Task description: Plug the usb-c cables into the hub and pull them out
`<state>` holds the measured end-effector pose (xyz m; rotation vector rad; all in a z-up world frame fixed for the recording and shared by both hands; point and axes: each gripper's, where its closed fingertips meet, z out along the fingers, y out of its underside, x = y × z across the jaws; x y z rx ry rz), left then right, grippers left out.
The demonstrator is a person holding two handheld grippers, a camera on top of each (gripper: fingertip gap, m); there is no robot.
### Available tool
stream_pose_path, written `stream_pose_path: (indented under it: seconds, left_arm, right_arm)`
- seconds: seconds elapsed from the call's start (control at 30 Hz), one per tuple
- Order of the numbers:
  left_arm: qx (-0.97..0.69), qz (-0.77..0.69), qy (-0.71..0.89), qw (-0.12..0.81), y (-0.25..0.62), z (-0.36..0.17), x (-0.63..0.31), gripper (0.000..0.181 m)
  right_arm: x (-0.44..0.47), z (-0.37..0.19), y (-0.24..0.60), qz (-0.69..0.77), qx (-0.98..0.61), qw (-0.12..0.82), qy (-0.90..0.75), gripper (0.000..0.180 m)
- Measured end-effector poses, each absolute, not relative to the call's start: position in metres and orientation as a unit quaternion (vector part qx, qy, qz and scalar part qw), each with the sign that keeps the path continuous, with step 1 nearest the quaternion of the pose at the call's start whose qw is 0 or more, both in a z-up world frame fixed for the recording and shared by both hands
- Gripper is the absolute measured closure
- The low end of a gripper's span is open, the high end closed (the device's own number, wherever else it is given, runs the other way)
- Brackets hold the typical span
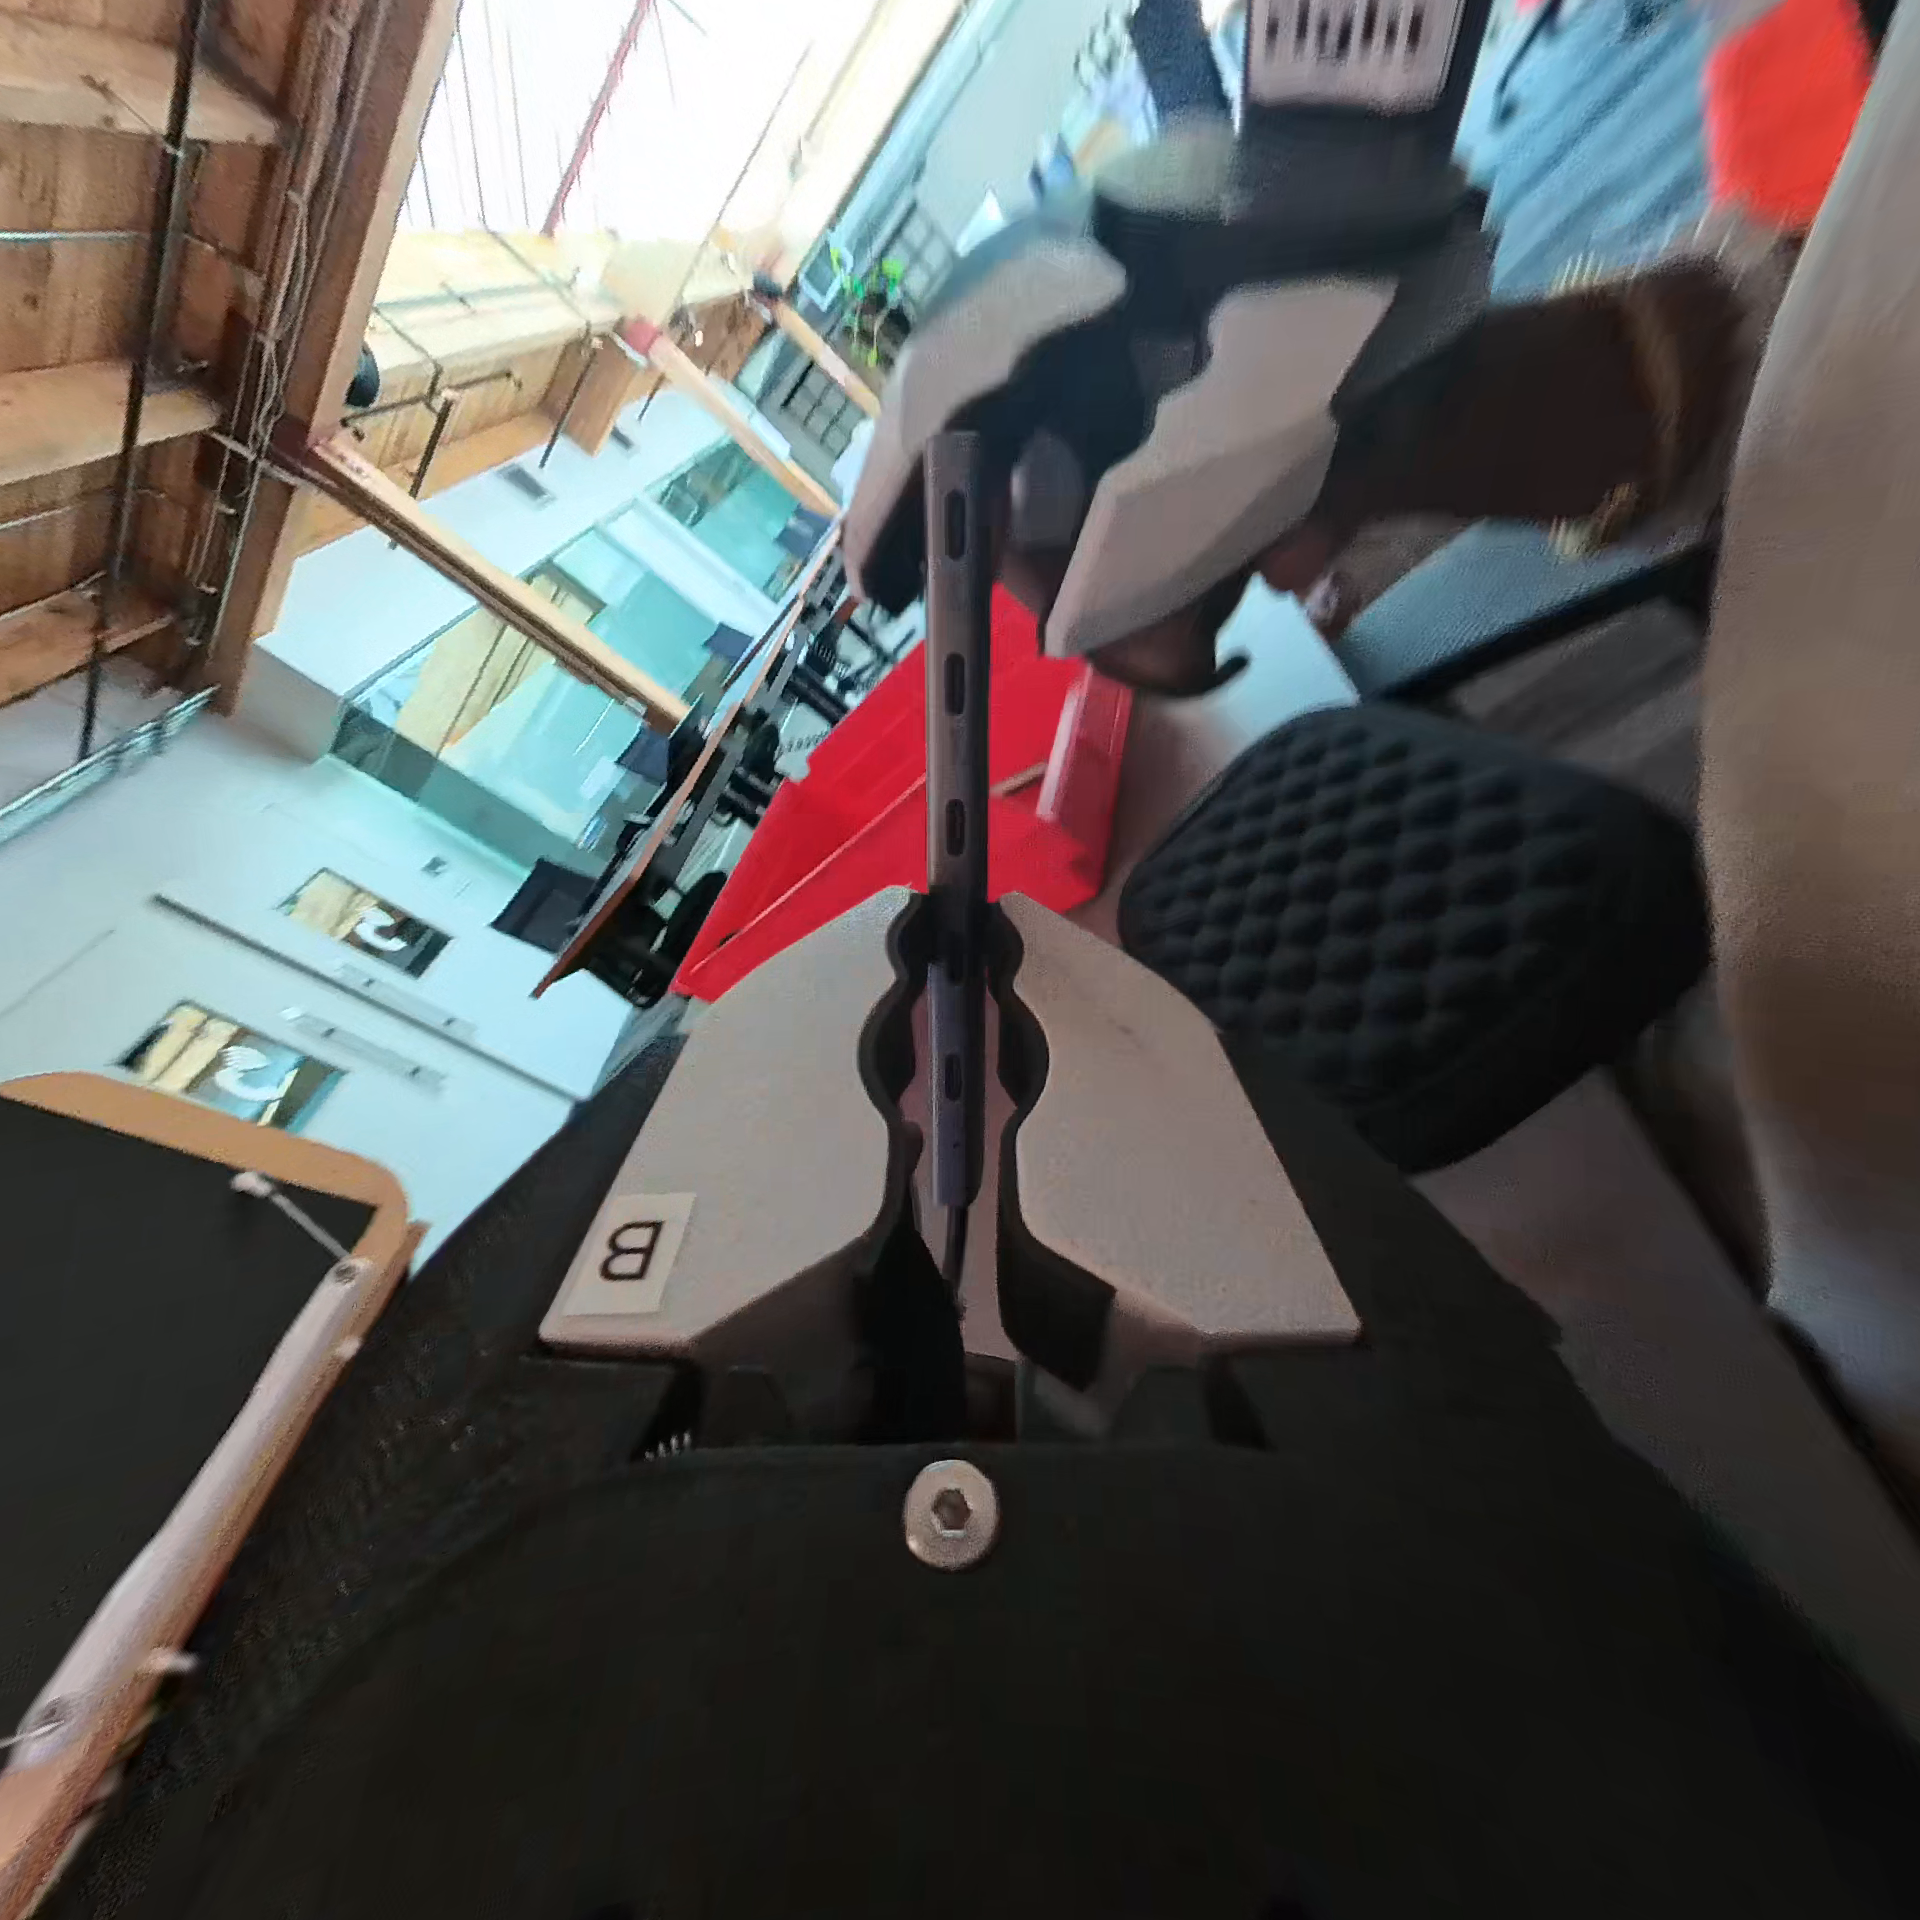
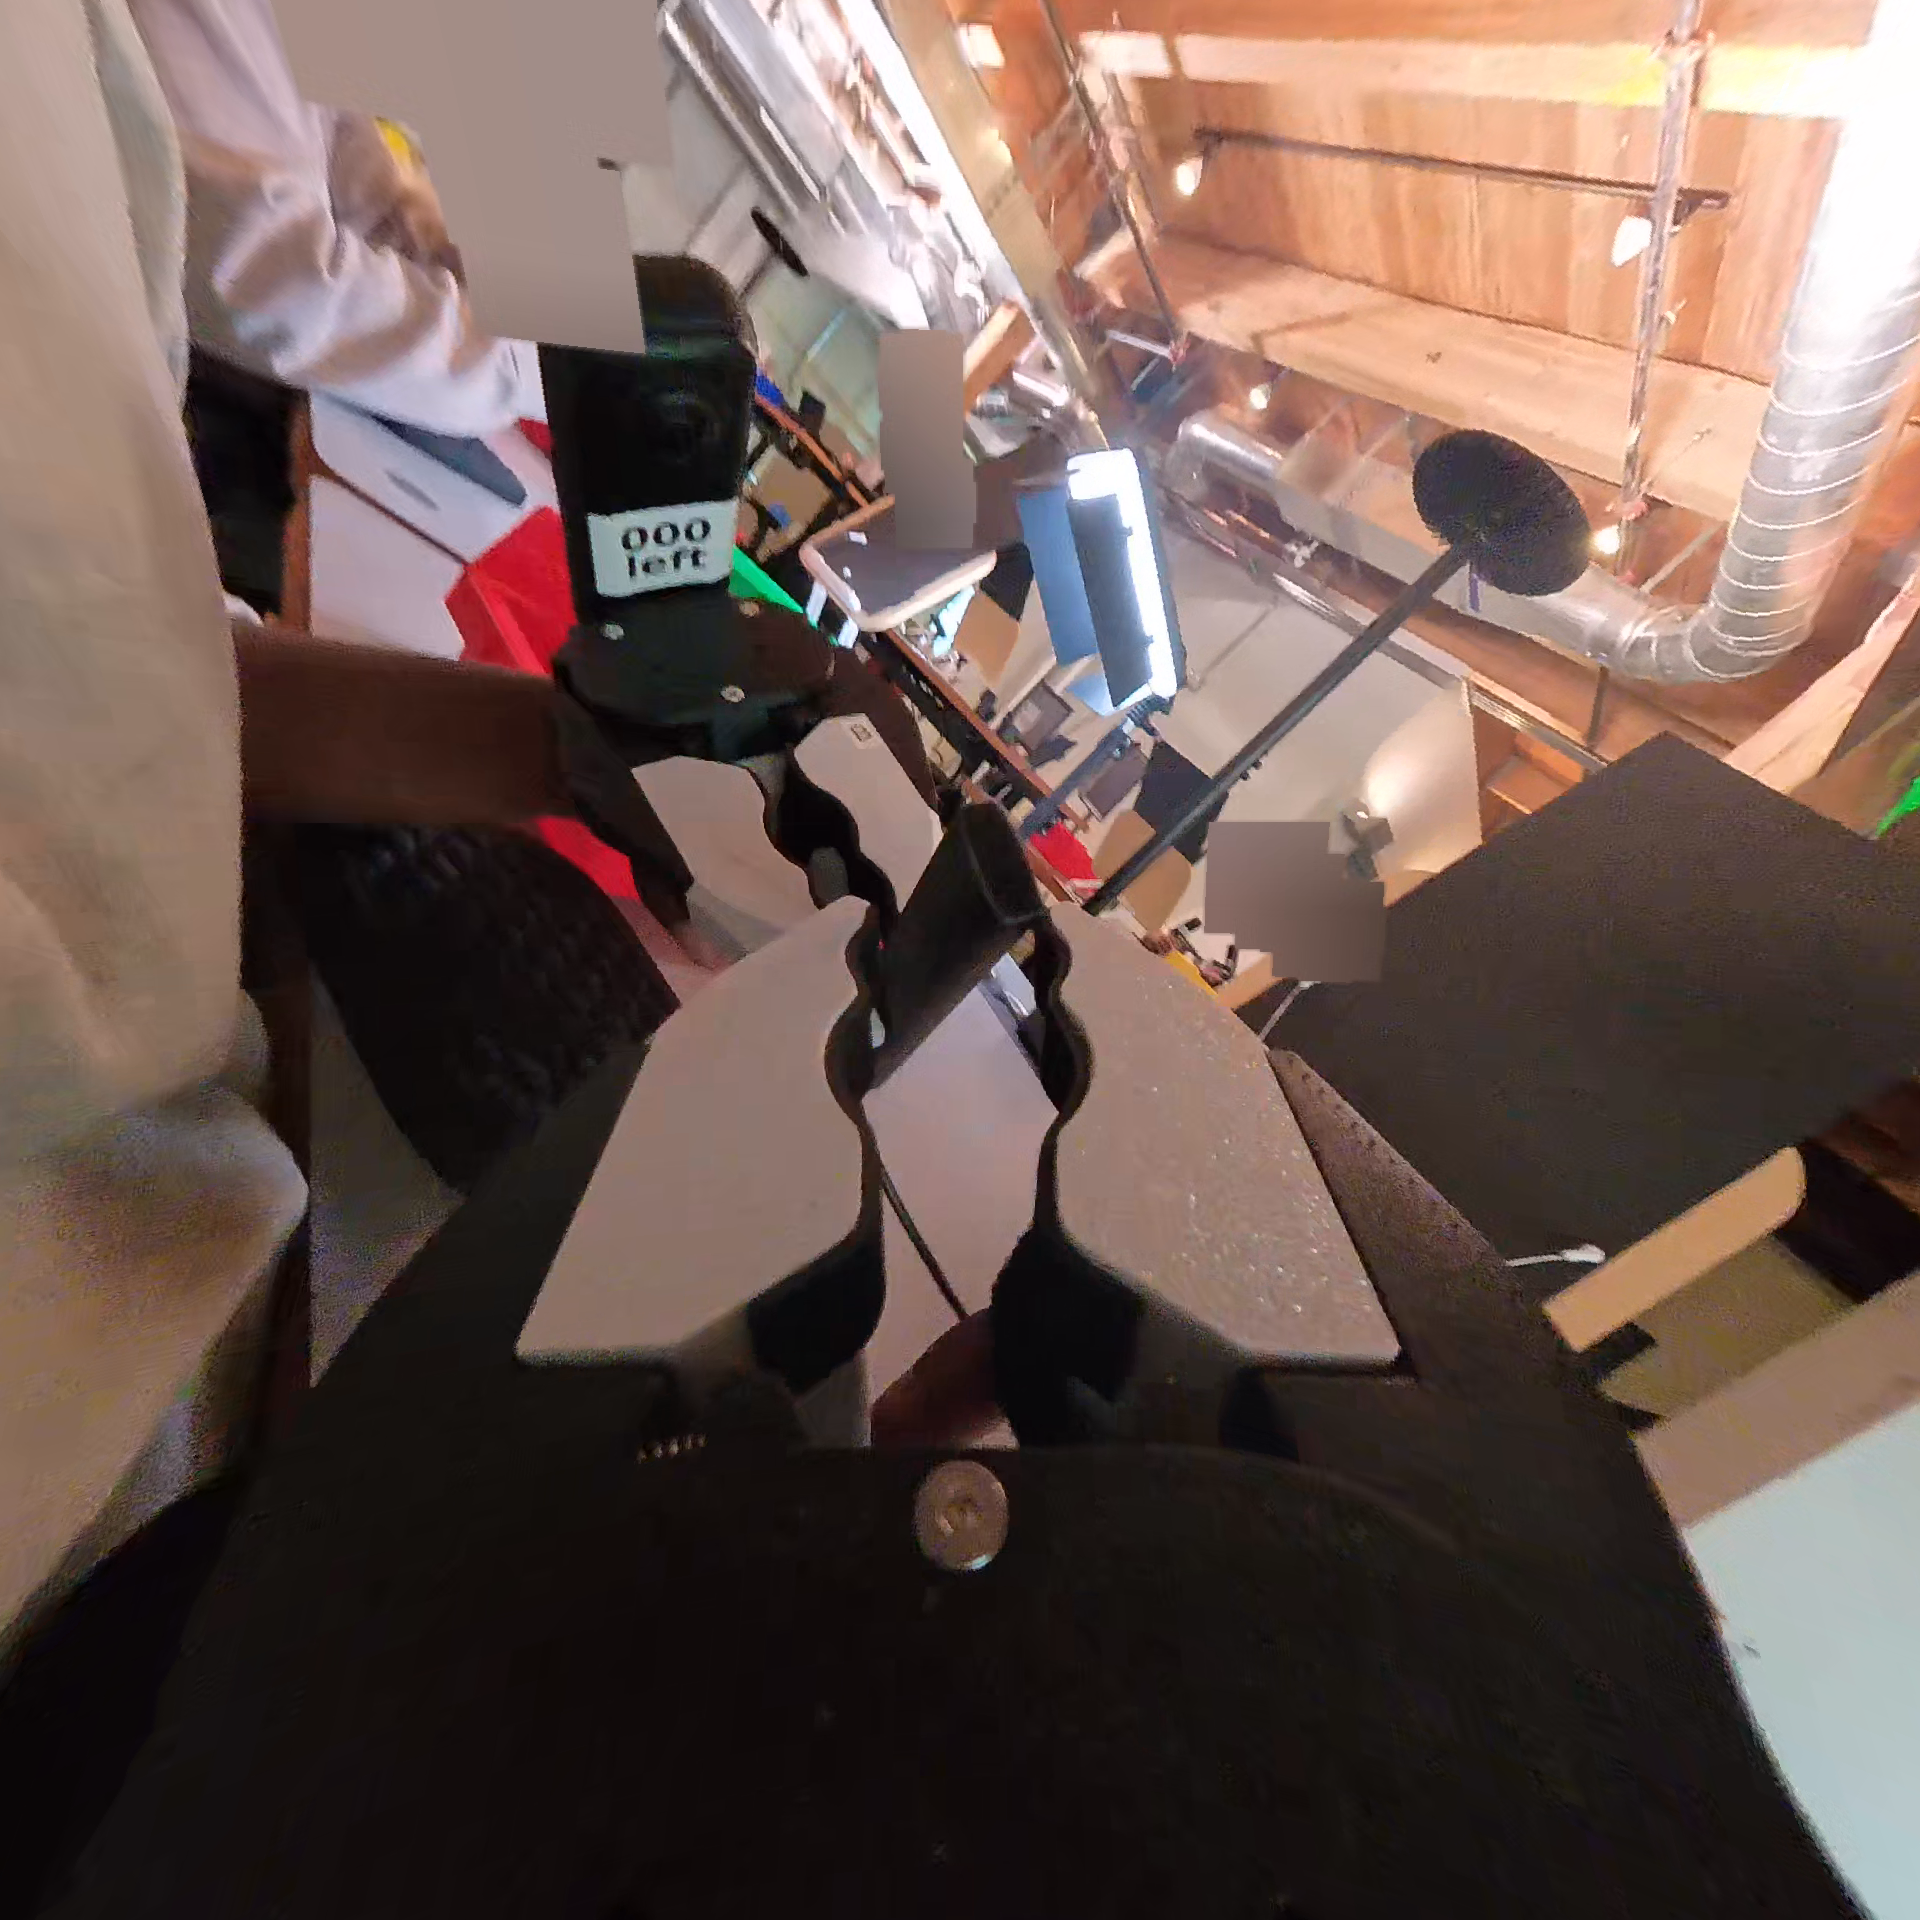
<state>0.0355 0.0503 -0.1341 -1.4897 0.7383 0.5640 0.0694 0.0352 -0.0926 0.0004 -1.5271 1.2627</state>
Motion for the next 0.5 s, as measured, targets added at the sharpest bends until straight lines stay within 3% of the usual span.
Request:
stream_pose_path:
  seconds: [0.13, 0.27, 0.4, 0.5]
  left_arm:
    - [-0.660, 0.271, 0.349, 0.608, 0.051, -0.147, 0.032, 0.170]
    - [-0.673, 0.287, 0.354, 0.583, 0.053, -0.158, 0.025, 0.170]
    - [-0.672, 0.295, 0.293, 0.613, 0.054, -0.146, 0.011, 0.166]
    - [-0.662, 0.304, 0.202, 0.655, 0.046, -0.125, -0.013, 0.153]
  right_arm:
    - [0.061, -0.110, 0.042, 0.402, 0.004, 0.582, -0.707, 0.147]
    - [0.054, -0.130, 0.042, 0.319, 0.019, 0.585, -0.745, 0.163]
    - [0.047, -0.136, 0.044, 0.286, 0.024, 0.598, -0.749, 0.171]
    - [0.030, -0.142, 0.064, 0.199, 0.014, 0.643, -0.740, 0.171]
